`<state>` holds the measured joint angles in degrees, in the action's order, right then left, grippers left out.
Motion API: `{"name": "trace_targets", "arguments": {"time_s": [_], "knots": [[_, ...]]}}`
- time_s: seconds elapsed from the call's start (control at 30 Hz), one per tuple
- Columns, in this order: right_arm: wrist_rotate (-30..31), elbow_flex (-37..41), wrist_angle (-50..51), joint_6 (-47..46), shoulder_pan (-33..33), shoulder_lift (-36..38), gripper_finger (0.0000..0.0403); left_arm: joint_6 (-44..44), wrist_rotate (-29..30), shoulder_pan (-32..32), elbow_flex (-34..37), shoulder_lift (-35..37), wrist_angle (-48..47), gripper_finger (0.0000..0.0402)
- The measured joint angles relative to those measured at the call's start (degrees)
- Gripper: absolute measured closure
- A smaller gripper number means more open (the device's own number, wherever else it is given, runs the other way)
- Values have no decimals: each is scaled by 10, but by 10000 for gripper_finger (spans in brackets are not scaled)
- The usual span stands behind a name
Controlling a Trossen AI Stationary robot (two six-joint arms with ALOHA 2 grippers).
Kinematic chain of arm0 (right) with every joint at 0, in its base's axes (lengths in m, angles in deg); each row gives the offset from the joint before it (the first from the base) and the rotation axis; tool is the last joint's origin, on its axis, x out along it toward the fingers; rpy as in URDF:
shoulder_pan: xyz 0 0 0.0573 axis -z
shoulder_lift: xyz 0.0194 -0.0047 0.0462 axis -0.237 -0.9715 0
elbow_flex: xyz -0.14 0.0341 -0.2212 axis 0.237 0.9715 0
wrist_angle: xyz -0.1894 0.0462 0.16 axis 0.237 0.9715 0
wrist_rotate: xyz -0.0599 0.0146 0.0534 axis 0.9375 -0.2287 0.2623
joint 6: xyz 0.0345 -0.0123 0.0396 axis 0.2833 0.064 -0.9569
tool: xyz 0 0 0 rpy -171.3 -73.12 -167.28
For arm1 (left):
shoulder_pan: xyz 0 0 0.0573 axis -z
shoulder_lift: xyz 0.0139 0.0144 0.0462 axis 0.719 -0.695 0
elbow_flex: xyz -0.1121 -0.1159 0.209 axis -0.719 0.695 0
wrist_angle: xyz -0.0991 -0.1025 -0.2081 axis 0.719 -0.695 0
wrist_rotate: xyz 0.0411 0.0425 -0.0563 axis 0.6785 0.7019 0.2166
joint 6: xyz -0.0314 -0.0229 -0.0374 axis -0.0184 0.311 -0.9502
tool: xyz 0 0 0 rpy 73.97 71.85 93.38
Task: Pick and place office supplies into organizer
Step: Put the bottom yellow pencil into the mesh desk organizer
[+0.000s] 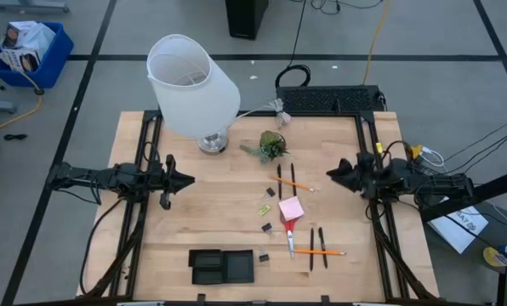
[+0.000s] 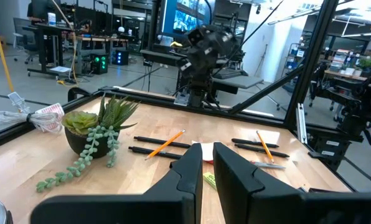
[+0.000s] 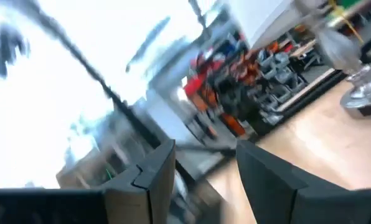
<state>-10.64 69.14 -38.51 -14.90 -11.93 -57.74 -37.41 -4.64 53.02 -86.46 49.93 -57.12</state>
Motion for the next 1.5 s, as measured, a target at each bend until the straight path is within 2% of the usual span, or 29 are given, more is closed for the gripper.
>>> {"name": "trace_targets", "arguments": {"time_s": [0.1,0.3,0.47,0.53,0.67,0.77,0.9,1.13,1.2,1.3,1.5], "knots": [[17,0,-37,-75,0,0,236,0,0,0,0,0,0,360],[93,0,-53,-94,0,-1,236,0,0,0,0,0,-3,360],[76,0,-56,-179,0,-3,236,0,0,0,0,0,-3,360],[59,0,-89,-206,0,-10,236,0,0,0,0,0,-4,360],[29,-25,-128,-194,-1,-43,236,0,0,0,0,0,-4,360],[16,-73,-86,-171,-16,-99,236,0,0,0,0,0,-4,360],[-5,-187,-55,-142,-66,-219,236,0,0,0,0,0,-4,360],[-163,-408,249,-118,-169,-452,267,0,0,0,0,0,-4,360],[-213,-437,288,-133,-194,-504,279,0,0,0,0,0,-4,360],[-267,-454,283,-190,-229,-557,294,0,0,0,0,0,-4,360],[-270,-458,311,-278,-297,-600,318,0,0,0,0,0,-4,360]]}}
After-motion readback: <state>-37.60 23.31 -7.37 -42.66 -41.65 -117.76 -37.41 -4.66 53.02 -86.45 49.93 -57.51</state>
